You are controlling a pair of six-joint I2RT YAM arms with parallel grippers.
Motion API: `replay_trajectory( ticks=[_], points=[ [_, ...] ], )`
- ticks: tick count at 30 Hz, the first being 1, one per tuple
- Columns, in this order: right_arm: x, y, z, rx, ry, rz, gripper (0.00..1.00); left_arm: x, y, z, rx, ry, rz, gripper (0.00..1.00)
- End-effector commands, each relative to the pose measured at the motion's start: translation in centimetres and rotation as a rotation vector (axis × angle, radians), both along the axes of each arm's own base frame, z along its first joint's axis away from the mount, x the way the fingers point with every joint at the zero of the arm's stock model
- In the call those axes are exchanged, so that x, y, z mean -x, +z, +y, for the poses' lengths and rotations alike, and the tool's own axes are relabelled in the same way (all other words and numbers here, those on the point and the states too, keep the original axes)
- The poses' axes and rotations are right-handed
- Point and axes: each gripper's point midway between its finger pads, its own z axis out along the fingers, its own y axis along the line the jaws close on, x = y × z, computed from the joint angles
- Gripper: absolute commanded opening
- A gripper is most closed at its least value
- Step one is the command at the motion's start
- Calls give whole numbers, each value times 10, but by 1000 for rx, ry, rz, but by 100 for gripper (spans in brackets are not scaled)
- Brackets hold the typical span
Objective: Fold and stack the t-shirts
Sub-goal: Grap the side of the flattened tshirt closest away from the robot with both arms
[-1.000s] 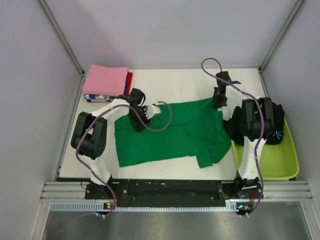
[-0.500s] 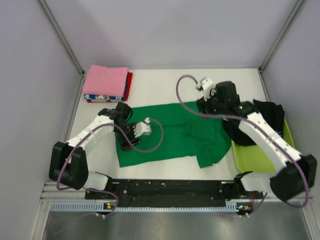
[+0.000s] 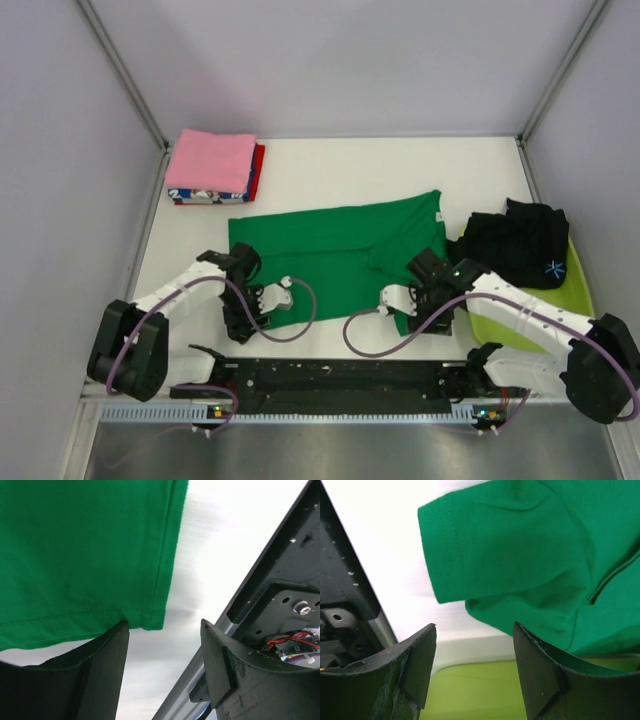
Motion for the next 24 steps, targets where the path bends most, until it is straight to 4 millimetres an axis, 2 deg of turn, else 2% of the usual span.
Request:
replay_trajectory(
  ticks=[1, 4, 7, 8, 10, 13, 15, 18, 21, 24],
  points=[
    [-26, -5, 24, -79, 115, -122, 62, -16, -7, -1, -14, 10, -84, 63],
    [-31, -16, 32, -77, 122, -115, 58, -24, -12, -1, -33, 26, -103, 48],
    [-19, -30, 26, -40, 137, -51, 57, -24, -11, -3, -19, 31, -106, 30],
    [-14, -33, 24, -34, 146, -30, 56, -24, -11, -3, -16, 34, -108, 21],
    [-11, -35, 20, -20, 148, -18, 46, -27, -9, -3, -19, 40, -127, 0],
    [-13, -34, 17, 5, 144, -24, 16, -40, -4, 0, -50, 92, -170, 0],
    [-18, -28, 17, 5, 140, -49, 0, -54, 4, 3, -82, 138, -216, 0],
    [-38, -8, 23, -20, 112, -140, 0, -74, 17, 5, -86, 210, -270, 0],
    [-73, 18, 28, -84, 30, -261, 0, -97, 28, 7, -87, 271, -327, 0],
    [-113, 43, 20, -102, -45, -385, 0, -118, 36, 7, -81, 324, -350, 0]
  ],
)
